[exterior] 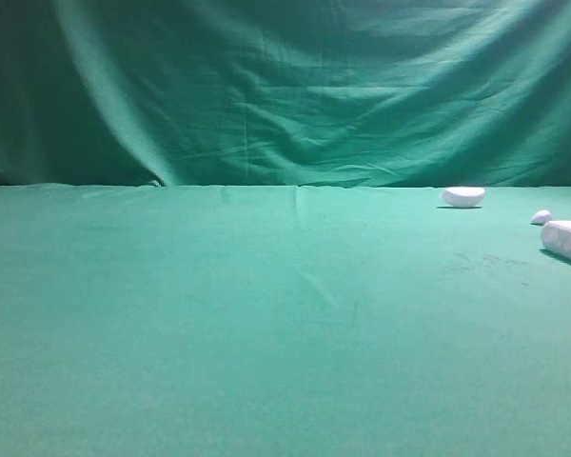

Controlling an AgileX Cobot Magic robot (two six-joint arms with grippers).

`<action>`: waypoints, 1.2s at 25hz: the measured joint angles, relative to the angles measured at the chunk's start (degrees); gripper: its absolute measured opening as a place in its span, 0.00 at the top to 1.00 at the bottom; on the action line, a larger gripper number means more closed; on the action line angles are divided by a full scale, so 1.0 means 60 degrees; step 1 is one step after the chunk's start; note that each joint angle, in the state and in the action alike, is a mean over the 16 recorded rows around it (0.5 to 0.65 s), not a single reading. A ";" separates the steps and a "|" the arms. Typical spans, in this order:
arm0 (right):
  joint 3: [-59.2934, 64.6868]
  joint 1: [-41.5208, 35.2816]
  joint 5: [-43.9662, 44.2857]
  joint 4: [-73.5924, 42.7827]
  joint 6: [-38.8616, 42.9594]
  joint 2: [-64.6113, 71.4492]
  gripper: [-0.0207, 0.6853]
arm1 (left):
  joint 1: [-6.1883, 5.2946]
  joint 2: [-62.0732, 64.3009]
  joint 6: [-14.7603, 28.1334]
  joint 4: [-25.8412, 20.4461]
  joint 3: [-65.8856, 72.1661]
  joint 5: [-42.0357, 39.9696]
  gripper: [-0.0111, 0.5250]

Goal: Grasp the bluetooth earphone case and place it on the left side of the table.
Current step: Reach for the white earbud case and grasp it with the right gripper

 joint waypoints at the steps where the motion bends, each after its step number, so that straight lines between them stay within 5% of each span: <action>1: 0.0000 0.0000 0.0000 0.0000 0.0000 0.0000 0.97 | 0.0000 0.0000 0.0000 0.0000 0.0000 0.0000 0.98; 13: 0.0000 0.0000 -0.0176 0.0013 -0.0016 0.0000 0.97 | 0.0000 0.0000 0.0000 0.0000 0.0000 0.0000 0.98; 30: -0.1332 0.0000 -0.3304 0.1606 -0.0737 0.0983 0.97 | 0.0000 0.0000 0.0000 0.0000 0.0000 0.0000 0.98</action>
